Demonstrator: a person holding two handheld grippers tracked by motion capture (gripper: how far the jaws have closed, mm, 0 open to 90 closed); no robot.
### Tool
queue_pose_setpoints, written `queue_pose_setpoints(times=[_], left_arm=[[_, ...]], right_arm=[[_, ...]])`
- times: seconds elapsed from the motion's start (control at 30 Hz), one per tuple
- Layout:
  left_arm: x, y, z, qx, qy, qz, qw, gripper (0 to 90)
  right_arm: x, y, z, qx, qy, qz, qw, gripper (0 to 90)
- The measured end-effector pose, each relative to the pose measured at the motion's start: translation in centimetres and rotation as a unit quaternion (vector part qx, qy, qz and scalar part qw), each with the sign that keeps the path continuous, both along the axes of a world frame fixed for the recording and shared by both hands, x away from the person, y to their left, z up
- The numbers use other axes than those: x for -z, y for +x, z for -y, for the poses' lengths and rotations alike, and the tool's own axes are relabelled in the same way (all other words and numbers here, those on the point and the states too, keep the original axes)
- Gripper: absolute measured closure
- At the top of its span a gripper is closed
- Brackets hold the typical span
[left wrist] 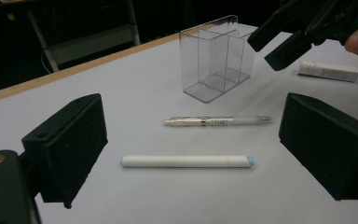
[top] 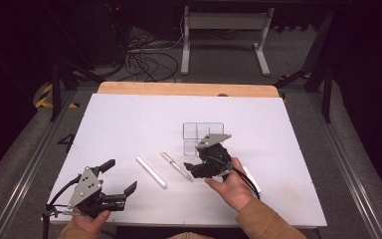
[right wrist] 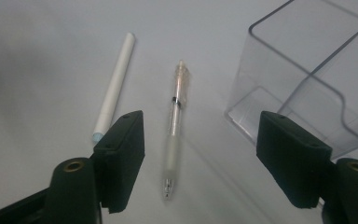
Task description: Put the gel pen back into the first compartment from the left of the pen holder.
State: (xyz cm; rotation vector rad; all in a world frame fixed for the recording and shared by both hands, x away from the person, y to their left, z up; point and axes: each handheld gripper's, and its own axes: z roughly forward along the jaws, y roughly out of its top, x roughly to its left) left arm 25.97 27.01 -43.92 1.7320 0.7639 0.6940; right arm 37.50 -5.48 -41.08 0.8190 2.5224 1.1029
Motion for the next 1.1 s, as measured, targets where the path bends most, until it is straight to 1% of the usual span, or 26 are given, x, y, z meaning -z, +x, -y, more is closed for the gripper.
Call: queue_pose_setpoints(times=[0.07,0.13,0.2,0.27,0.4,0.53,0.63,0.77,0.87,0.9,1.0,1.1], left_arm=[[0.0,0.0,0.0,0.000,0.000,0.000,1.0000,8.2],[0.0,0.0,0.0,0.000,0.000,0.000,1.0000,8.2],[0.0,0.0,0.0,0.000,0.000,0.000,1.0000,8.2],[0.0,0.0,0.0,0.000,0.001,0.001,1.0000,8.2],[0.0,0.0,0.0,0.000,0.001,0.000,1.0000,8.2],[0.0,-0.1,0.1,0.000,0.001,0.000,1.0000,8.2],[0.0,-0.1,0.1,0.000,0.001,0.000,1.0000,8.2],[0.0,-0.1,0.1,0.000,0.001,0.000,1.0000,8.3],[0.0,-0.1,0.1,0.000,0.001,0.001,1.0000,8.2],[0.0,-0.1,0.0,0.000,0.001,0.001,1.0000,8.2],[0.0,0.0,0.1,0.000,0.001,-0.001,1.0000,8.2],[0.0,0.0,0.2,0.003,0.003,-0.001,1.0000,8.2]], right_arm=[[0.5,-0.1,-0.3,-0.003,-0.007,-0.006,1.0000,35.0],[1.1,-0.2,-0.6,-0.012,-0.015,-0.010,0.9998,36.7],[1.5,-0.3,-0.8,-0.014,-0.019,-0.017,0.9996,38.7],[1.9,-0.2,-0.9,-0.013,-0.020,-0.024,0.9994,40.6],[2.5,-0.4,-1.1,-0.011,-0.028,-0.027,0.9992,43.2],[3.5,-0.4,-1.3,-0.005,-0.032,-0.042,0.9986,46.4],[4.0,-0.4,-1.5,-0.001,-0.037,-0.049,0.9981,49.5],[4.5,-0.5,-1.8,-0.003,-0.048,-0.046,0.9978,52.5],[4.9,-0.6,-2.0,-0.005,-0.053,-0.050,0.9973,54.8],[5.1,-0.6,-2.1,-0.006,-0.056,-0.047,0.9973,55.6],[5.4,-0.7,-2.3,-0.003,-0.064,-0.044,0.9970,57.5],[5.6,-0.8,-2.5,0.003,-0.064,-0.047,0.9969,60.9]])
